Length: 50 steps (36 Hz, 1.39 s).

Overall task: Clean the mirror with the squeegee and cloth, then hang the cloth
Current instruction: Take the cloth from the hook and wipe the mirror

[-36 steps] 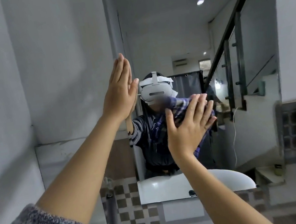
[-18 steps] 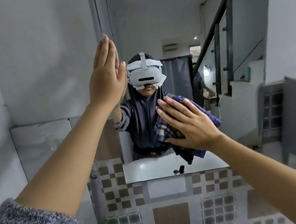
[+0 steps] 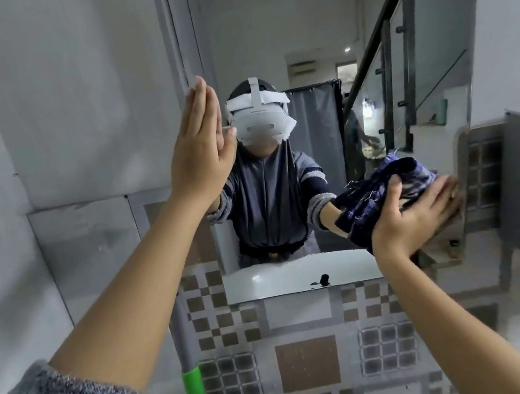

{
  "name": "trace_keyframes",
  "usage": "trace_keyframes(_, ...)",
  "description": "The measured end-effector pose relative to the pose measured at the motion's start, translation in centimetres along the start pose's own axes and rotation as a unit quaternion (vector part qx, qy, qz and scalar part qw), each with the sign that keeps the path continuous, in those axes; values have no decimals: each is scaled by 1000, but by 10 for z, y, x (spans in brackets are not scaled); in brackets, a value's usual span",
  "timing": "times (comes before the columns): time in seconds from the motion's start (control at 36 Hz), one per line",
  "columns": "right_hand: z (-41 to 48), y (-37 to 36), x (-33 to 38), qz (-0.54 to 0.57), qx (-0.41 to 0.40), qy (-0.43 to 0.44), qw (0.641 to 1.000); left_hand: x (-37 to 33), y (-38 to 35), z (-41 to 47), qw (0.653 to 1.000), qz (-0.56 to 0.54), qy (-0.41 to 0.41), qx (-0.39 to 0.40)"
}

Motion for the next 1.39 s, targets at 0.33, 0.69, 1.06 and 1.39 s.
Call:
trace_keyframes(0.33, -127, -58, 89, -71, 179, 307, 932, 6, 3, -26, 998, 3, -46, 50)
trace_keyframes(0.69, -131, -48, 58, -175, 252, 733, 606, 5, 1, -28, 998, 7, -47, 37)
trace_keyframes(1.06, 8, 20, -55, -77, 114, 155, 978, 0, -17, -28, 1000, -23, 20, -9)
trace_keyframes(1.39, -98, -12, -39, 44, 8, -29, 999, -4, -7, -41, 999, -47, -15, -3)
Point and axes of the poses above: each hand's wrist, its own z-axis towards the middle knuckle, its own y-axis out of the back of the hand, x = y × z, the point moved 6 cm from there along z, towards the middle knuckle, and after that the axes turned 3 degrees about y, right-handed, at the moved point
